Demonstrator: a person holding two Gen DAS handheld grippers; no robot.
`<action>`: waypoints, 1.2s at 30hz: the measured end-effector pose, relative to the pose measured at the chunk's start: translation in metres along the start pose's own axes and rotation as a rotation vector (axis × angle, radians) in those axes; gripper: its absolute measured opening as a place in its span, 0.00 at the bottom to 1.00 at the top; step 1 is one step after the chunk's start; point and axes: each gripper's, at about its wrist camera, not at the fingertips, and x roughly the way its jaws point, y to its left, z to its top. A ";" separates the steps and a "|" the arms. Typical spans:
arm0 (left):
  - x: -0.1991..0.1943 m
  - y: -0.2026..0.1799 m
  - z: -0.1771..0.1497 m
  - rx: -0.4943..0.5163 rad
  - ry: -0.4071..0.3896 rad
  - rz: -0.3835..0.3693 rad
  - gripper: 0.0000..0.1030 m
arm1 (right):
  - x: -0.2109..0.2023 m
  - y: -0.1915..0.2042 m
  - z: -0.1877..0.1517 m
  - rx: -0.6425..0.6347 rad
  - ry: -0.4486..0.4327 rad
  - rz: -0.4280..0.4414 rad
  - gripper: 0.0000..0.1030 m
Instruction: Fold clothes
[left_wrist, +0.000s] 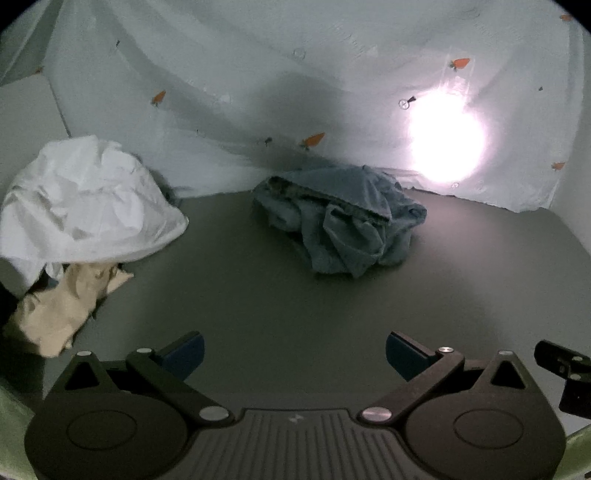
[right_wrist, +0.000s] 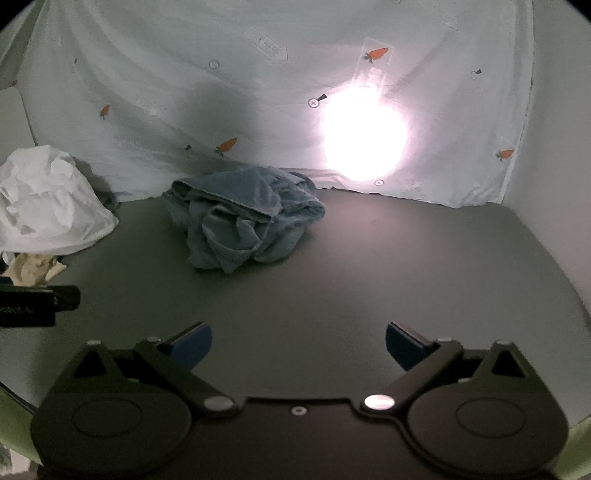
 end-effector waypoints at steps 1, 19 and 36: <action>0.002 -0.002 -0.001 -0.008 0.013 -0.010 1.00 | 0.001 -0.003 -0.001 -0.006 0.000 0.000 0.96; 0.057 0.015 0.011 -0.225 0.155 -0.098 0.97 | 0.064 -0.060 0.007 0.126 0.000 0.051 0.74; 0.237 0.098 0.103 -0.476 0.210 -0.182 0.49 | 0.263 -0.044 0.094 0.643 0.132 0.325 0.43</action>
